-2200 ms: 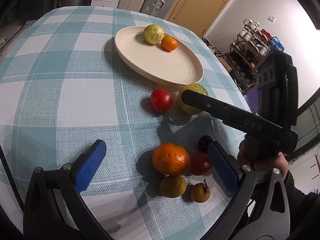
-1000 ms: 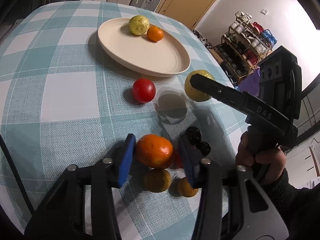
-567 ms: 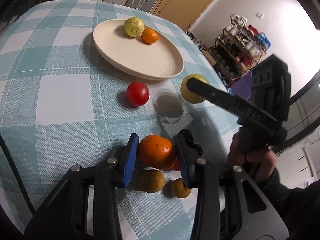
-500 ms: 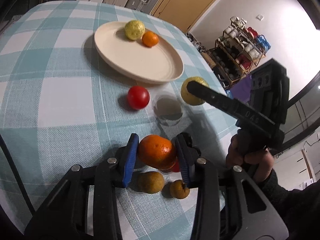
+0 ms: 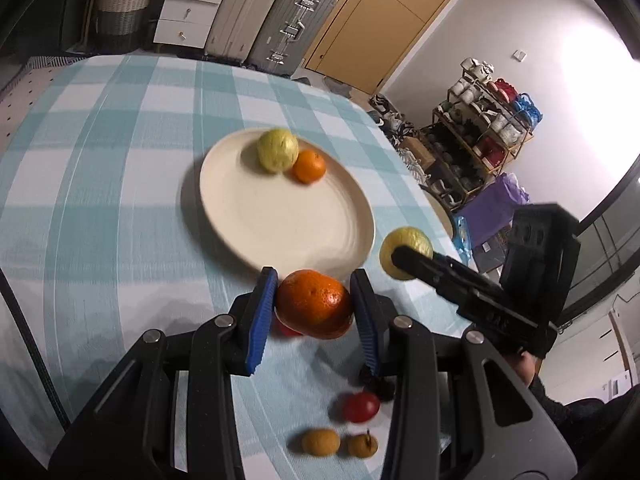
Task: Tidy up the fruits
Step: 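Carry both fruits onto the cream plate and open both tools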
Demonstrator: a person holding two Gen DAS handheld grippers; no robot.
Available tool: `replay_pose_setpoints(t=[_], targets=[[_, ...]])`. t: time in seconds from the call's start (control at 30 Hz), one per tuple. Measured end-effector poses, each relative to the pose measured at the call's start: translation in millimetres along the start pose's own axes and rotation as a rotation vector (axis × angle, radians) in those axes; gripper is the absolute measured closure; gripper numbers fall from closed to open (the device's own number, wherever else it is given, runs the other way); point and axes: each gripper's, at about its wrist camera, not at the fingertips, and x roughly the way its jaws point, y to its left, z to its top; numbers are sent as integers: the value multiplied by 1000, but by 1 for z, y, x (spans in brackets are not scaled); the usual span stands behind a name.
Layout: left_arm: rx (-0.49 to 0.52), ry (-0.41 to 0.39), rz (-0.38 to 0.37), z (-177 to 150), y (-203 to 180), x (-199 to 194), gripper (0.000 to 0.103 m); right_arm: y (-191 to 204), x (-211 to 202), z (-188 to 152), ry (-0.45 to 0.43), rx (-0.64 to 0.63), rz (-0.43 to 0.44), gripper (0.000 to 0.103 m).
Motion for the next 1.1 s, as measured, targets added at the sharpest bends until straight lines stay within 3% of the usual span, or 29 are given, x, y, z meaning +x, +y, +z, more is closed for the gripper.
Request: replay_pose_setpoints(t=[0.6,0.67,1.1], targets=[[-167,-19,74,87,50,74,68,8,76,56,97,-120,-24,48],[-169,-37,108,93,55,80,68,9,85,60,110,-143,-37,48],[-193,-16,103,111,69,116,68,11,118,63,167,-165,-10,48]])
